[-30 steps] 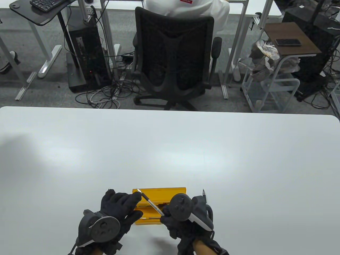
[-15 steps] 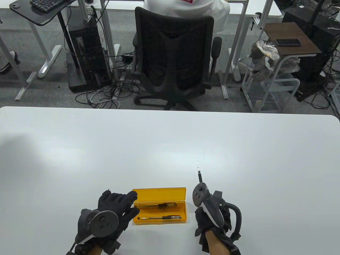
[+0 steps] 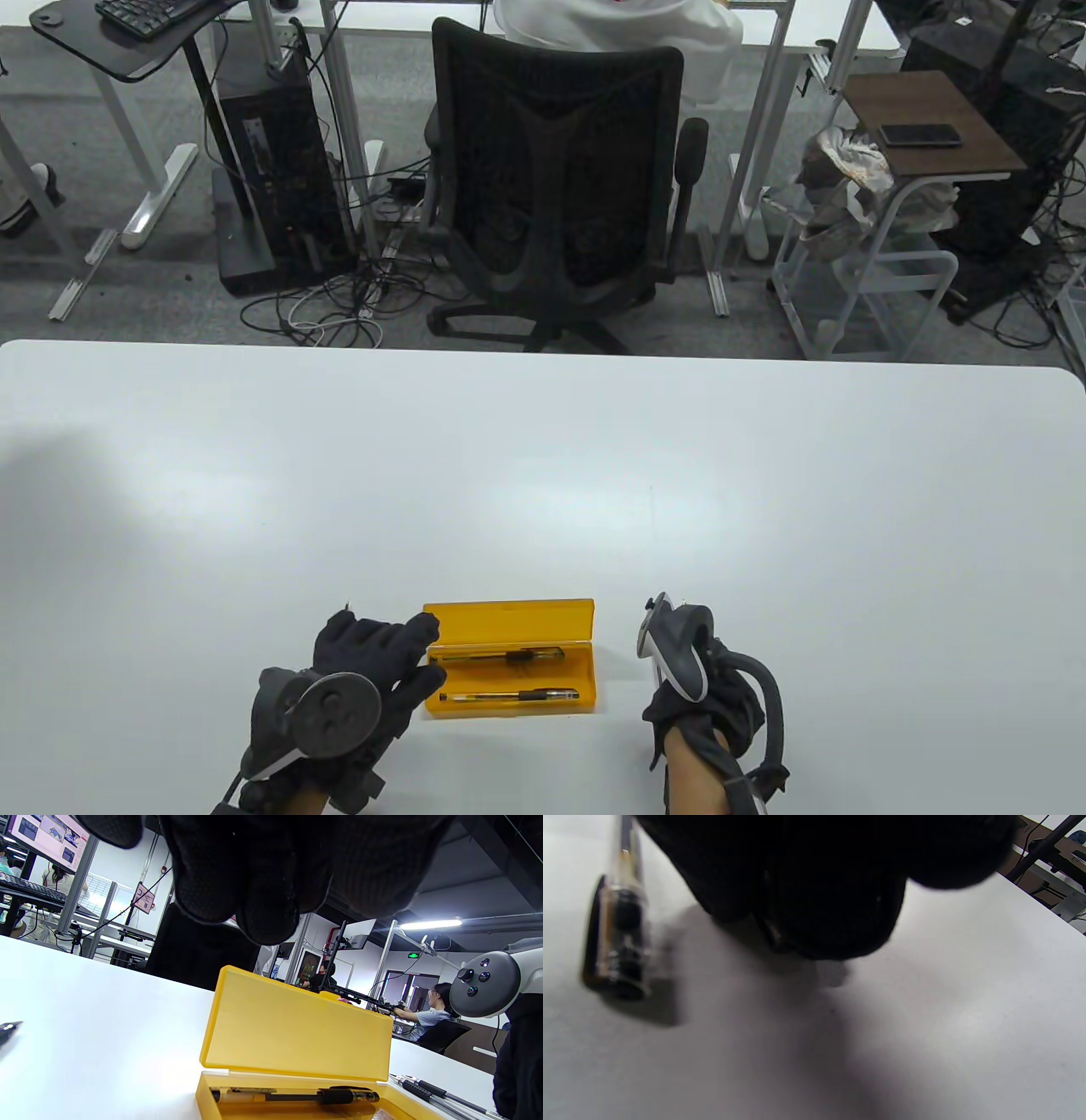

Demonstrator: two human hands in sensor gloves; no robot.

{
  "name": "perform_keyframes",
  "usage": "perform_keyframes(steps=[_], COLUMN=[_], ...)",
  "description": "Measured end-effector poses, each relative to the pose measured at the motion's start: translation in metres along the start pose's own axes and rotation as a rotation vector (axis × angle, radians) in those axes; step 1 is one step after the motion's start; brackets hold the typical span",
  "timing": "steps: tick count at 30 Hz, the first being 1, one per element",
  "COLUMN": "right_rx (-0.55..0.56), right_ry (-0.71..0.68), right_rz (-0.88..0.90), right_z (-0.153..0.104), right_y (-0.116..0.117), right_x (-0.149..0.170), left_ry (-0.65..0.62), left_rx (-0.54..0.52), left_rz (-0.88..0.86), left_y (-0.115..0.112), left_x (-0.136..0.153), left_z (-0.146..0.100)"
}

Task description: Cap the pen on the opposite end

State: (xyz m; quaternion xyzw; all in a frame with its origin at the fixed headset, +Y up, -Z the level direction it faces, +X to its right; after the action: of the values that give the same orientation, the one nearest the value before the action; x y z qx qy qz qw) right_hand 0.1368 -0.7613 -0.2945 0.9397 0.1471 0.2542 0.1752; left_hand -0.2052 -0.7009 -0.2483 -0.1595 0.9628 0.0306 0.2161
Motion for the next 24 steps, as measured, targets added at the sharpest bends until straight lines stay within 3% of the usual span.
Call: perform_keyframes(steps=[24], right_rx=[0.023], right_ry=[-0.023], right_rz=[0.044], right_z=[-0.0020], right_y=[-0.0031], right_x=[0.0043], left_ry=[0.053], left_rx=[0.052], left_rz=[0.014], left_y=[-0.0070], left_x=[0.0012], left_z=[0.0027])
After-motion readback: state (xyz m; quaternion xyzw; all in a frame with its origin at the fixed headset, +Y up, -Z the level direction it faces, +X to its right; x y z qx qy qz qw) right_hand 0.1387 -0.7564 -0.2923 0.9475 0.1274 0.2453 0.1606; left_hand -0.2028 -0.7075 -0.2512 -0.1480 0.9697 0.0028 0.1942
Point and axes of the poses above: the tracker on the back of each hand, its own x axis roughly to the little-finger side, its own z axis roughly from the wrist to the fingertips, y = z × x, the point moved 1 cm from there along z, roughly from the wrist to the fingertips, and after that the axes turned 8 degrees about x, right-handed, at the moved point
